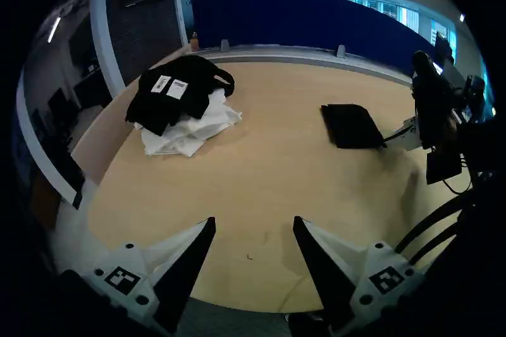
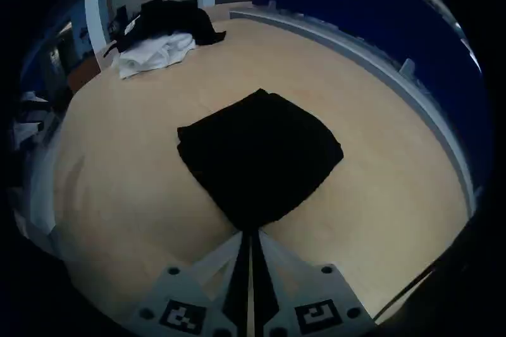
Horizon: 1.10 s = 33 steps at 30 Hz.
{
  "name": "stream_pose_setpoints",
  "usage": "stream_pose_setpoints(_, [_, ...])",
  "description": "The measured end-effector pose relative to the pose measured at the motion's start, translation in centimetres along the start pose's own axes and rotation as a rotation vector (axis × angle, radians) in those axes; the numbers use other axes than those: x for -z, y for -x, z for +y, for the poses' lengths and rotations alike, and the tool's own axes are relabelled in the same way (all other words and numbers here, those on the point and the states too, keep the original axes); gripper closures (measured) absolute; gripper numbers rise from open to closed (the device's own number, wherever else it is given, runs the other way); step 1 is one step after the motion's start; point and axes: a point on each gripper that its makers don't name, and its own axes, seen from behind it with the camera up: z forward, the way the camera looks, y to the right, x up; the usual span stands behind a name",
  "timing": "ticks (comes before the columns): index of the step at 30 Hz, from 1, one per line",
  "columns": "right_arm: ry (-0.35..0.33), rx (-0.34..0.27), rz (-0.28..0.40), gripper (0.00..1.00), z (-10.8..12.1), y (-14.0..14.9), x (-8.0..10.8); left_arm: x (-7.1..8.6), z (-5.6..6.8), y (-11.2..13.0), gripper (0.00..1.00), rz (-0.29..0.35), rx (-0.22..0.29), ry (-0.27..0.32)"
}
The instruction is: Fold towel
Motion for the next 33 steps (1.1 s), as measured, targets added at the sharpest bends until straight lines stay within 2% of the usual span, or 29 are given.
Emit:
stream_pose_setpoints(8, [-0.010,-0.004,0.025,0.98,0.2,-0.8,0.6,0.0,0.1,-0.2,0.09,0.002,-0.003,0.004])
stream_pose_setpoints(17, [0.011,0.011,0.086,0.98,0.8,-3.3,2.5,0.2,0.2,-0.8,0.09,0.004,-0.010,0.006])
stream_pose_setpoints(33, [0.064,0.044,0.282,0.98,2.9,-12.1,9.7,0.1,0.7,-3.4,0.09,0.043,-0.021,0.020])
